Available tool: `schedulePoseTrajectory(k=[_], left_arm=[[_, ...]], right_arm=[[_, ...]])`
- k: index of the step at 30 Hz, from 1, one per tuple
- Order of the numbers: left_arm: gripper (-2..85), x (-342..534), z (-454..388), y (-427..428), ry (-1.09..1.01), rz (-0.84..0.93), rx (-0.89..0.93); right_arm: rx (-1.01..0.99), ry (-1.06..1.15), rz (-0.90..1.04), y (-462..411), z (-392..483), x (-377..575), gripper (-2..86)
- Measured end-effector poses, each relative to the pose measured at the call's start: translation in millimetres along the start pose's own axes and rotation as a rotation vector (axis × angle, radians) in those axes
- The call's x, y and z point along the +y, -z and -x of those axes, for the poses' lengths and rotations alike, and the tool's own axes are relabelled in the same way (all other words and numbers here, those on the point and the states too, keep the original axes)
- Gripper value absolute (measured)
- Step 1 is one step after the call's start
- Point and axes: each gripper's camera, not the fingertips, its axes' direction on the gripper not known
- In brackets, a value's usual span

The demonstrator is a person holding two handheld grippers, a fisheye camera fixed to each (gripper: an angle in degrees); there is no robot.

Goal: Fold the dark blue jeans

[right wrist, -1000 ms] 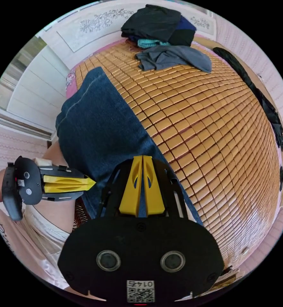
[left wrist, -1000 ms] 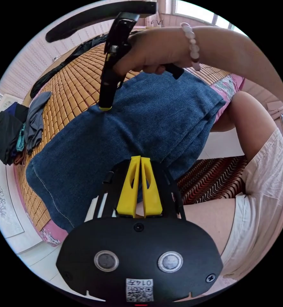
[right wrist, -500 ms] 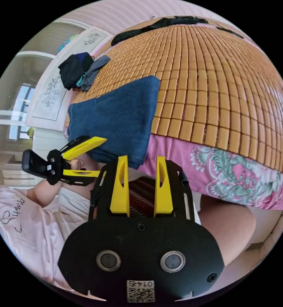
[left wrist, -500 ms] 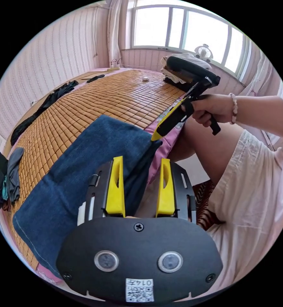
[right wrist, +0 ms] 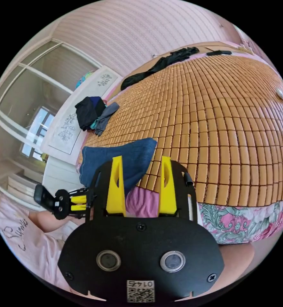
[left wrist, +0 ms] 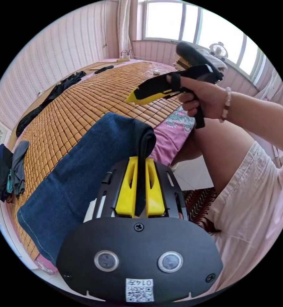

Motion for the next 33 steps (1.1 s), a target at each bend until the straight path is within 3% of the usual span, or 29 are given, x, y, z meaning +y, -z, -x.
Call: schedulePoseTrajectory(k=[2,4,8,10,15,19,21,24,27,29,33], left_arm=[[4.1,4.4,1.6,9.4,-0.011,-0.016,-0.002],[4.1,9.3,6.2,21.2,-0.006,-0.041,0.003],[4.0,4.8,14.7,31.7,0.011,-0.099,0.047],[4.0,-11.8,16.5,37.8,0.002,-0.183,0.137],[4.1,-62.7,8.7,35.8,-0.020,-0.360,0.387],[4.4,-83.9,10.0,28.1,0.018,-0.439,0.514],[4.6,-77.8,19.4,25.1,0.049,-0.438,0.507],[5.0,-45.0,49.6,34.3,0.118,-0.457,0.475],[6.3,9.0,96.7,53.9,0.279,-0.405,0.373],[7.5,45.3,127.0,62.3,0.400,-0.329,0.294],[9.0,116.9,180.6,77.1,0.632,-0.236,0.135]], right_arm=[[-0.066,-0.034,0.082,-11.6,-7.9,-10.7,13.9],[-0.173,-0.072,0.125,-7.9,-14.2,-14.2,7.5],[-0.483,-0.201,-0.077,51.3,-46.0,-3.7,2.8],[-0.539,-0.195,-0.171,93.8,-54.2,1.2,2.2],[-0.456,-0.120,-0.387,240.8,-59.0,17.3,1.8],[-0.230,-0.043,-0.433,325.5,-25.0,23.1,1.9],[-0.203,-0.024,-0.413,324.2,-5.8,17.1,2.1],[-0.319,0.057,-0.352,281.6,37.2,-5.0,2.6],[-0.422,0.166,-0.226,197.6,102.9,-34.4,4.2],[-0.399,0.232,-0.107,120.0,149.8,-48.4,6.3],[-0.283,0.237,-0.030,73.5,169.9,-40.5,4.7]])
